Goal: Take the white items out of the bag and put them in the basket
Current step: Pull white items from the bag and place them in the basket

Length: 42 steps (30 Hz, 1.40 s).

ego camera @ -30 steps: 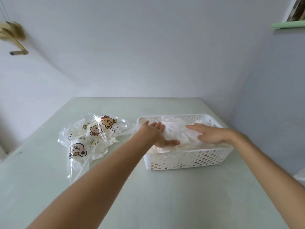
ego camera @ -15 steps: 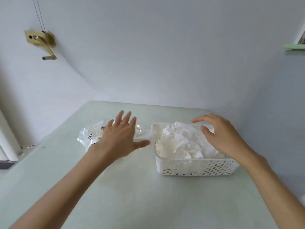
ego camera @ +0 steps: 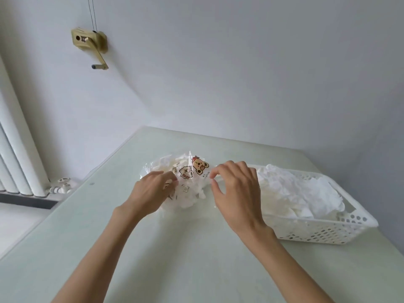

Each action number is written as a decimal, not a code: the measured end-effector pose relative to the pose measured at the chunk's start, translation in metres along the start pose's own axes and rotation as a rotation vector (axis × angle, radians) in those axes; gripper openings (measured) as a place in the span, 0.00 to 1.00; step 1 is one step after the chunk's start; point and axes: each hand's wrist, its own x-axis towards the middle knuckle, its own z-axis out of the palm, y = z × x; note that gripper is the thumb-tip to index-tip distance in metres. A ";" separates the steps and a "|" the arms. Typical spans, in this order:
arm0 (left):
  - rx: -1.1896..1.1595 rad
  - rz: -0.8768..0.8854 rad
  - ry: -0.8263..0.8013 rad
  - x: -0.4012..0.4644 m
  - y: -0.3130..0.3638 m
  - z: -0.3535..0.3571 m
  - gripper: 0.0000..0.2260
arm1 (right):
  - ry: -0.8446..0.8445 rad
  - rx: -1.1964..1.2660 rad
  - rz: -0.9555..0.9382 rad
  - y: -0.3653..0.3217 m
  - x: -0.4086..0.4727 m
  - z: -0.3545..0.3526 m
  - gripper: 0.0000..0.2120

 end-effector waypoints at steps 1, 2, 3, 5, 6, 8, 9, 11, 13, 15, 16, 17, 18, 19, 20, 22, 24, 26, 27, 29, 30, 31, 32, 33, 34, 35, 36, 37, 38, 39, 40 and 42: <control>-0.003 0.001 0.017 0.001 -0.001 -0.001 0.08 | 0.065 0.010 -0.012 -0.002 0.000 0.003 0.06; 0.004 0.007 0.028 0.002 0.001 -0.001 0.07 | 0.081 0.020 -0.007 -0.003 -0.001 0.005 0.04; 0.009 0.011 0.040 0.003 0.002 -0.002 0.07 | 0.068 0.028 0.012 -0.005 0.000 0.008 0.03; -0.018 0.012 0.052 0.004 0.002 -0.002 0.06 | -0.046 0.009 0.085 -0.011 -0.002 0.019 0.02; -0.046 0.010 0.056 0.005 0.001 -0.002 0.06 | -0.127 -0.019 0.125 -0.014 -0.004 0.024 0.04; -0.104 0.002 0.063 0.004 -0.002 -0.002 0.08 | -0.243 -0.080 0.165 -0.019 -0.012 0.035 0.07; -0.121 -0.004 0.073 0.004 -0.003 -0.002 0.09 | -0.283 -0.116 0.172 -0.020 -0.017 0.039 0.08; -0.147 -0.026 0.085 0.003 -0.001 -0.002 0.13 | -0.354 -0.156 0.175 -0.019 -0.026 0.041 0.09; -0.132 -0.032 0.069 0.003 0.003 -0.002 0.17 | -0.404 -0.172 0.168 -0.015 -0.032 0.040 0.11; -0.057 -0.029 0.052 0.003 0.008 -0.002 0.18 | -0.405 -0.157 0.167 -0.014 -0.035 0.041 0.11; -0.023 -0.030 0.045 0.003 0.010 -0.001 0.18 | -0.396 -0.151 0.164 -0.014 -0.037 0.039 0.10; -0.011 -0.033 0.039 0.002 0.012 -0.002 0.16 | -0.362 -0.160 0.148 -0.016 -0.037 0.039 0.10; -0.013 -0.028 0.030 0.002 0.014 -0.004 0.13 | -0.303 -0.128 0.145 -0.017 -0.038 0.038 0.11; -0.019 -0.015 0.012 0.001 0.014 -0.005 0.12 | -0.230 -0.073 0.128 -0.018 -0.038 0.038 0.13; -0.020 0.004 -0.022 0.001 0.012 -0.006 0.14 | -0.218 -0.004 0.115 -0.020 -0.036 0.036 0.13; -0.037 0.040 -0.135 0.001 0.009 -0.011 0.23 | -0.301 0.089 0.124 -0.022 -0.030 0.031 0.14; -0.050 0.060 -0.207 0.001 0.004 -0.015 0.30 | -0.450 0.110 0.127 -0.020 -0.030 0.030 0.15; -0.006 0.083 -0.230 0.003 -0.002 -0.015 0.34 | -0.516 0.055 0.142 -0.020 -0.036 0.032 0.16; 0.020 0.092 -0.232 0.003 -0.003 -0.014 0.34 | -0.507 0.026 0.166 -0.020 -0.038 0.032 0.17; 0.054 0.099 -0.226 0.005 -0.004 -0.011 0.36 | -0.461 -0.023 0.215 -0.022 -0.036 0.035 0.17; 0.070 0.102 -0.218 0.005 -0.004 -0.011 0.36 | -0.450 -0.056 0.215 -0.023 -0.032 0.038 0.17; 0.090 0.107 -0.210 0.005 -0.003 -0.010 0.37 | -0.453 -0.084 0.209 -0.026 -0.027 0.041 0.16; 0.110 0.114 -0.202 0.005 -0.002 -0.010 0.37 | -0.471 -0.095 0.204 -0.029 -0.022 0.046 0.15; 0.130 0.119 -0.192 0.005 -0.001 -0.010 0.37 | -0.487 -0.105 0.193 -0.032 -0.019 0.050 0.16; 0.142 0.123 -0.181 0.004 -0.001 -0.010 0.37 | -0.507 -0.122 0.187 -0.034 -0.016 0.055 0.17; 0.146 0.124 -0.168 0.004 0.000 -0.011 0.36 | -0.521 -0.131 0.188 -0.035 -0.014 0.058 0.17; 0.143 0.122 -0.155 0.003 0.001 -0.013 0.35 | -0.540 -0.125 0.204 -0.033 -0.012 0.059 0.16; 0.137 0.121 -0.145 0.002 0.002 -0.014 0.35 | -0.560 -0.104 0.234 -0.030 -0.010 0.058 0.15; 0.136 0.121 -0.136 0.001 0.004 -0.015 0.35 | -0.580 -0.076 0.276 -0.026 -0.010 0.057 0.14; 0.141 0.120 -0.128 0.000 0.007 -0.016 0.35 | -0.598 -0.051 0.311 -0.022 -0.009 0.055 0.14; 0.153 0.120 -0.123 0.000 0.010 -0.015 0.36 | -0.611 -0.034 0.331 -0.018 -0.009 0.054 0.14; 0.194 0.128 -0.123 -0.001 0.018 -0.011 0.38 | -0.614 -0.017 0.348 -0.017 -0.008 0.052 0.14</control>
